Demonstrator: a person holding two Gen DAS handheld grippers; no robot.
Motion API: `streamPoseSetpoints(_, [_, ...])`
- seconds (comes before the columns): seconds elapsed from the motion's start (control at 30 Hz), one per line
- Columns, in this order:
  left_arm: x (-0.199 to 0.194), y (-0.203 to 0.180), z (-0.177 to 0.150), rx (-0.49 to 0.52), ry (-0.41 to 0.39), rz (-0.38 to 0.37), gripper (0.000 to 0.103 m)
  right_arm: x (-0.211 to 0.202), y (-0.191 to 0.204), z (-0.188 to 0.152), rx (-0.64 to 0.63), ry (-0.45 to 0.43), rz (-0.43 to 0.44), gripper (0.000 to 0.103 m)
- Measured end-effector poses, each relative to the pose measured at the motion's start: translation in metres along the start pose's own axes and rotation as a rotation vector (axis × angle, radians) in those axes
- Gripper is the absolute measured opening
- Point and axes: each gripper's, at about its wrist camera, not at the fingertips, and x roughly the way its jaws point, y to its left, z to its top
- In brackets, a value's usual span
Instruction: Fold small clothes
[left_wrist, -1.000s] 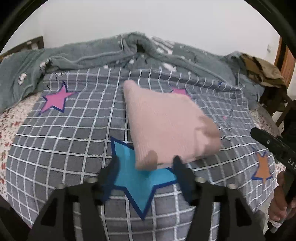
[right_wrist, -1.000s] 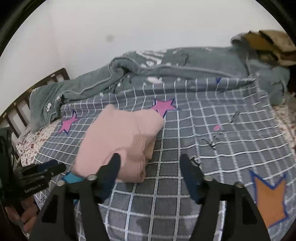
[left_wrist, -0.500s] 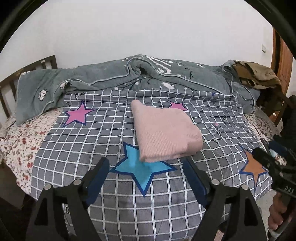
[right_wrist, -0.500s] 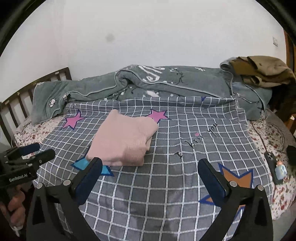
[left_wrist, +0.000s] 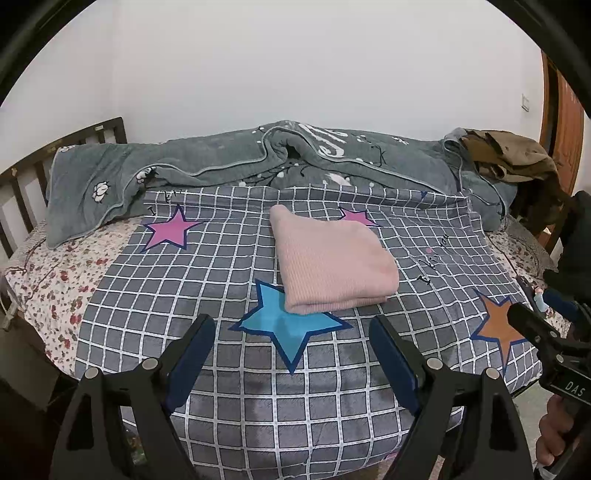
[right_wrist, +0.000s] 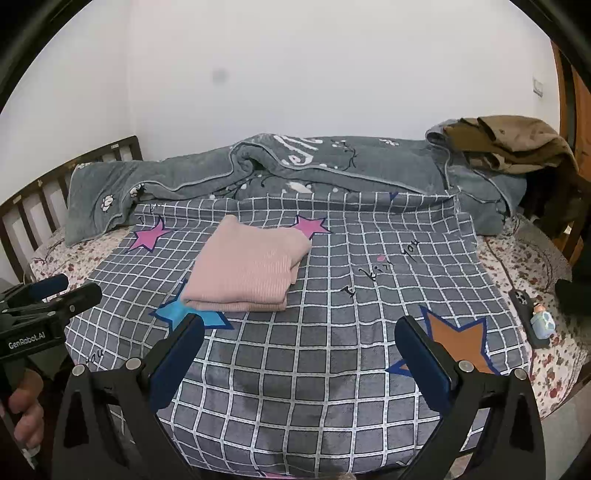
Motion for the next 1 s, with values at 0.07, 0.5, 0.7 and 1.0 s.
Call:
streamPoseSetpoints(0.07, [-0.004,-0.001,-0.001,0.002,-0.008,0.0,0.085,-0.002,0.0,0.001,0.002,-0.004,0.005,0.101])
streamPoseSetpoints(0.5, [-0.015,-0.009,0.0,0.028,-0.026,0.013,0.085,-0.012,0.0,0.002,0.015,-0.018,0.014,0.101])
streamPoseSetpoints(0.7, [-0.017,-0.012,-0.001,0.031,-0.029,0.009,0.085,-0.013,-0.001,0.002,0.018,-0.018,0.021,0.101])
streamPoseSetpoints(1.0, [-0.018,-0.014,0.0,0.036,-0.029,0.008,0.085,-0.014,-0.002,0.002,0.019,-0.021,0.021,0.101])
